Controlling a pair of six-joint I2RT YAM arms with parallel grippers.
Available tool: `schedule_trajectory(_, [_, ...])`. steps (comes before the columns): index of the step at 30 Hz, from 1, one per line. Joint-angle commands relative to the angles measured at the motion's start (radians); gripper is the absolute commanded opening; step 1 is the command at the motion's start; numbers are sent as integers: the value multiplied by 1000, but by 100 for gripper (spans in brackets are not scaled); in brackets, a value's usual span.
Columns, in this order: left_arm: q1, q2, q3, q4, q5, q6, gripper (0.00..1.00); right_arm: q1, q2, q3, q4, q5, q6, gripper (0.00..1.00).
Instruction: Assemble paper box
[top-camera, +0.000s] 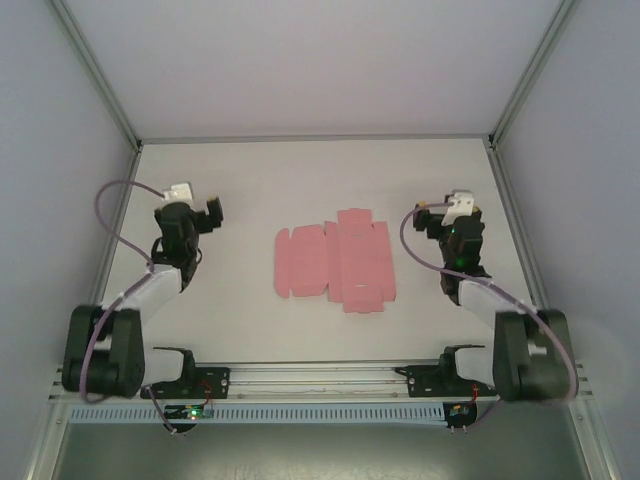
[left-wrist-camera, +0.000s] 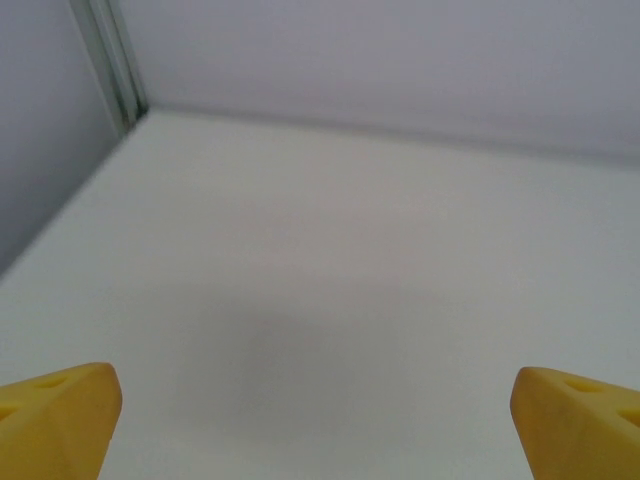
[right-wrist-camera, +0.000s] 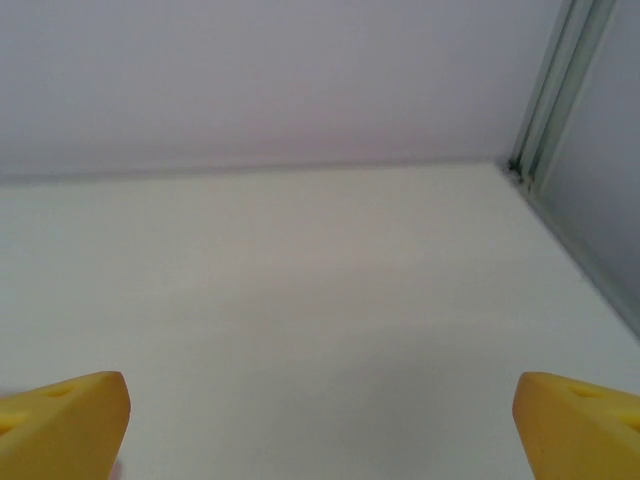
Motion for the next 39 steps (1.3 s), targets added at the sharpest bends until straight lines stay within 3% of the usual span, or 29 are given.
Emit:
schedule_trajectory(1, [7, -66, 95, -356, 57, -154, 100, 37, -96, 82, -270, -69, 126, 98])
schedule_trajectory(7, [-25, -31, 169, -601, 340, -312, 100, 177, -88, 161, -521, -223, 309, 87])
schedule_trajectory(12, [-117, 85, 211, -721, 498, -347, 100, 353, 123, 319, -817, -140, 331, 78])
schedule_trajectory(15, [-173, 152, 259, -771, 564, -341, 100, 407, 254, 404, -912, -103, 315, 74])
schedule_trajectory(23, [-262, 306, 313, -800, 728, -355, 98, 423, 408, 381, -825, -90, 412, 69])
schedule_trajectory(32, [-292, 416, 326, -745, 822, -363, 90, 431, 485, 340, -800, -100, 451, 66])
schedule_trajectory(39, [-298, 496, 364, -728, 833, -358, 80, 429, 490, 306, -786, -93, 468, 66])
